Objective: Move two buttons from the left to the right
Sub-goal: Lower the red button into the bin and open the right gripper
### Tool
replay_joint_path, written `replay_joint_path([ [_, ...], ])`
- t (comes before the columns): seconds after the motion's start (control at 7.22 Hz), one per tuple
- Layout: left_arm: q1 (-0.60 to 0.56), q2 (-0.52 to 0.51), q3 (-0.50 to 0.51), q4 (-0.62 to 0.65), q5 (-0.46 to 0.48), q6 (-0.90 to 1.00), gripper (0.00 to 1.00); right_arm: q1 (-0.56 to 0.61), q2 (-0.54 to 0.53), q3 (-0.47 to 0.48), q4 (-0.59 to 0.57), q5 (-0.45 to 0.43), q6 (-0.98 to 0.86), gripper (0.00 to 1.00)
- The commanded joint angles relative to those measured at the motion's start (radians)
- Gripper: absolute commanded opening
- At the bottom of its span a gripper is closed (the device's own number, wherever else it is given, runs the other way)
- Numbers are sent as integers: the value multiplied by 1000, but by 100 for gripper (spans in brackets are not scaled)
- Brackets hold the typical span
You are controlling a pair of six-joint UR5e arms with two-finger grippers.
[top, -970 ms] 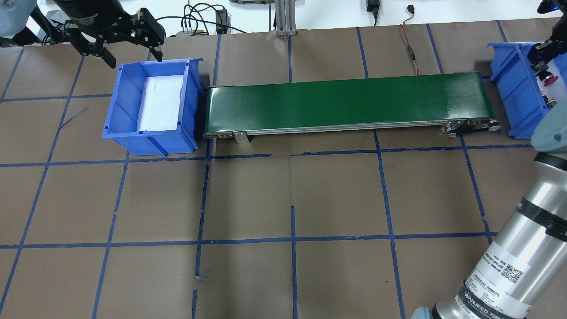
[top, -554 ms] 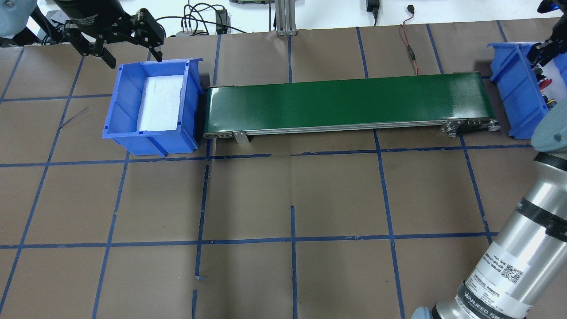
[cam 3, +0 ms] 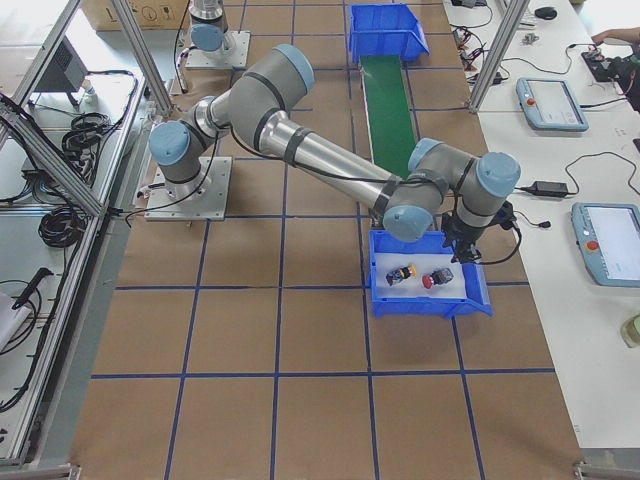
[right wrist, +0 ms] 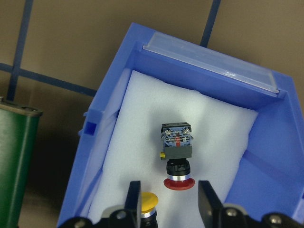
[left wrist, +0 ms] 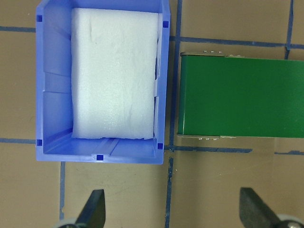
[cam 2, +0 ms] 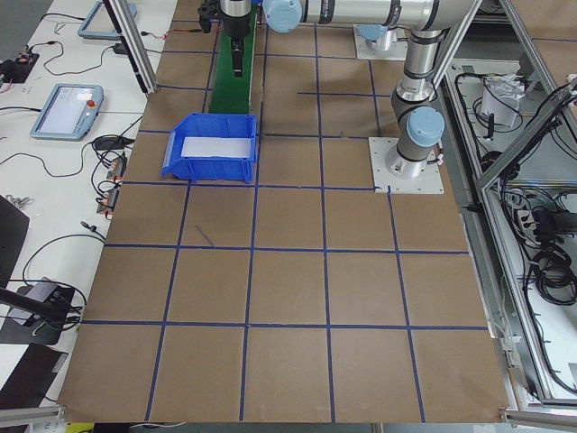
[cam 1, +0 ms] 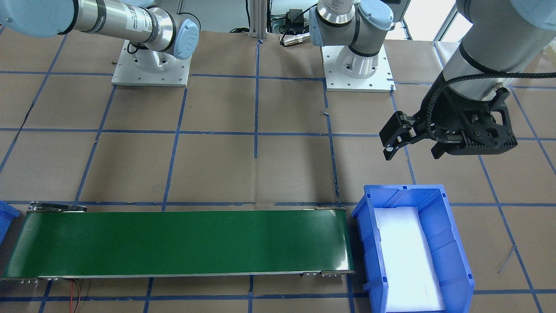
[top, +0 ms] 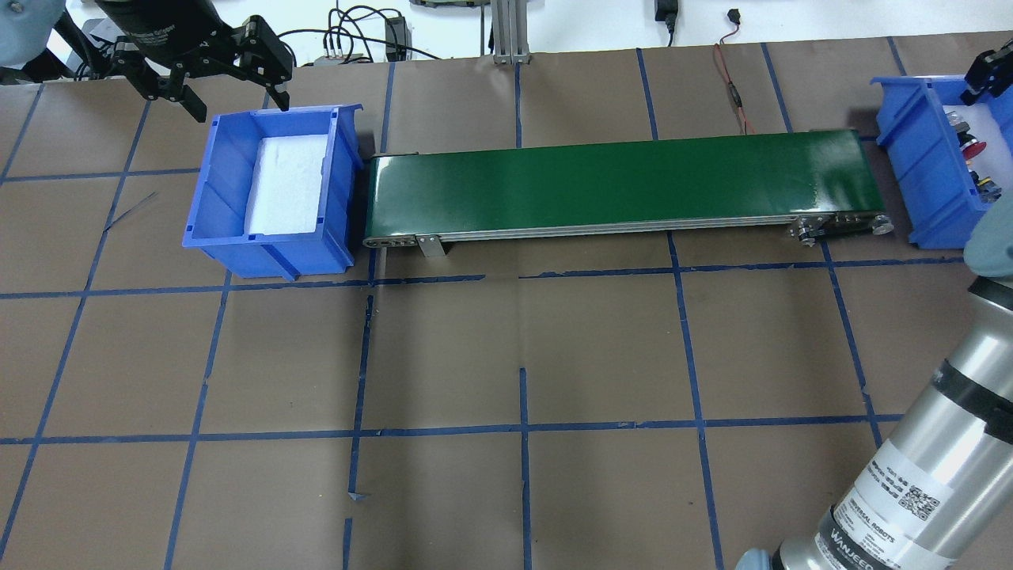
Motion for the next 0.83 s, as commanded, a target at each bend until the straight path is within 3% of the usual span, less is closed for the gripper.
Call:
replay_joint_path([
  [0.0,-1,-1,0,0,-2,-3,100,70,-75,12,41,12,9,52],
  [0.42,-3,1,1,0,-2,-4,100,275,-132,30,38,8,206,52],
  [0.55,-3,1,1,0,-2,-4,100,329,-160,70,40,8,298,55],
  [0.69,-3,1,1,0,-5,-7,100,378,-207,137,38,9,415,63],
])
